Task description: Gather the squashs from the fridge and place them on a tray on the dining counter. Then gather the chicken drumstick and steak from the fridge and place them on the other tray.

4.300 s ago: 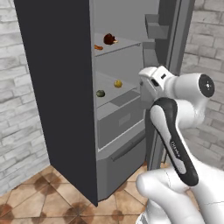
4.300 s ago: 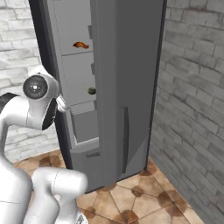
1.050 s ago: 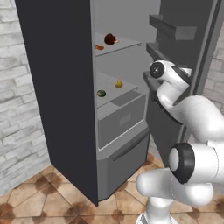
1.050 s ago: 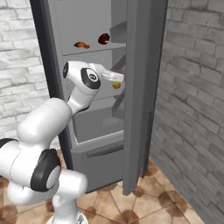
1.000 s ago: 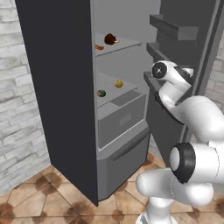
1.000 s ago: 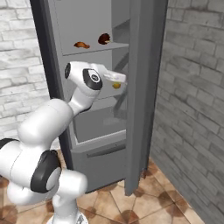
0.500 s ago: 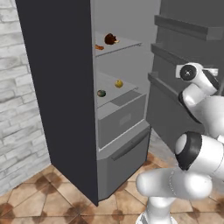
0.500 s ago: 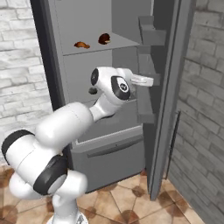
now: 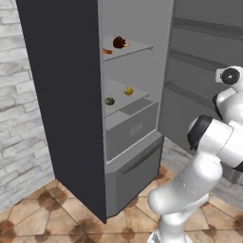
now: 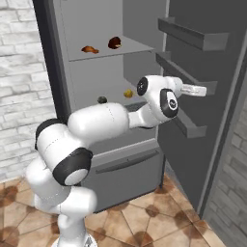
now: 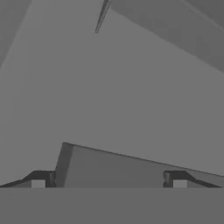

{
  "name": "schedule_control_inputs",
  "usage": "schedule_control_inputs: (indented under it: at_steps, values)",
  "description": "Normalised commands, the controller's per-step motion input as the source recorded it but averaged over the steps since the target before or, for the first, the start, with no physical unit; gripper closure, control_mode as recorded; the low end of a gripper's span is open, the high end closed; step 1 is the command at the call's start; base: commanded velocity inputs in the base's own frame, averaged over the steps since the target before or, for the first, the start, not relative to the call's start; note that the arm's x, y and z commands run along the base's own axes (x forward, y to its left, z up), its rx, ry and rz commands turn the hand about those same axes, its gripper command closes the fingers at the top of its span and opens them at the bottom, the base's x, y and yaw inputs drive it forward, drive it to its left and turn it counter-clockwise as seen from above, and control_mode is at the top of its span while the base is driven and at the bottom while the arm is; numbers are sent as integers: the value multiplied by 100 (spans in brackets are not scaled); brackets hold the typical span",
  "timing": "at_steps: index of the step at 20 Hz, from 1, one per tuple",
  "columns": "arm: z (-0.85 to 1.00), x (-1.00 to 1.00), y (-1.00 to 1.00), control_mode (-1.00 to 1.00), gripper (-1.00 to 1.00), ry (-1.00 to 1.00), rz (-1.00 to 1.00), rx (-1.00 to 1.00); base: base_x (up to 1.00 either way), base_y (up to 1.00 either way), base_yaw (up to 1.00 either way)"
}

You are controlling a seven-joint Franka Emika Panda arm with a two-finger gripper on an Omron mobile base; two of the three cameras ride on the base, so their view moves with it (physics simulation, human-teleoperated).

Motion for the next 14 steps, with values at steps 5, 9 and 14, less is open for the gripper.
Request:
schedule_control_inputs:
  at_steps: [5,9,14]
  values:
    - [0,37,-74,-100,-100,0,0,0,0,0,0]
    - [3,23,-69,-100,-100,-5,3,0,0,0,0]
    - [22,4,-47,-100,-100,-7,5,0,0,0,0]
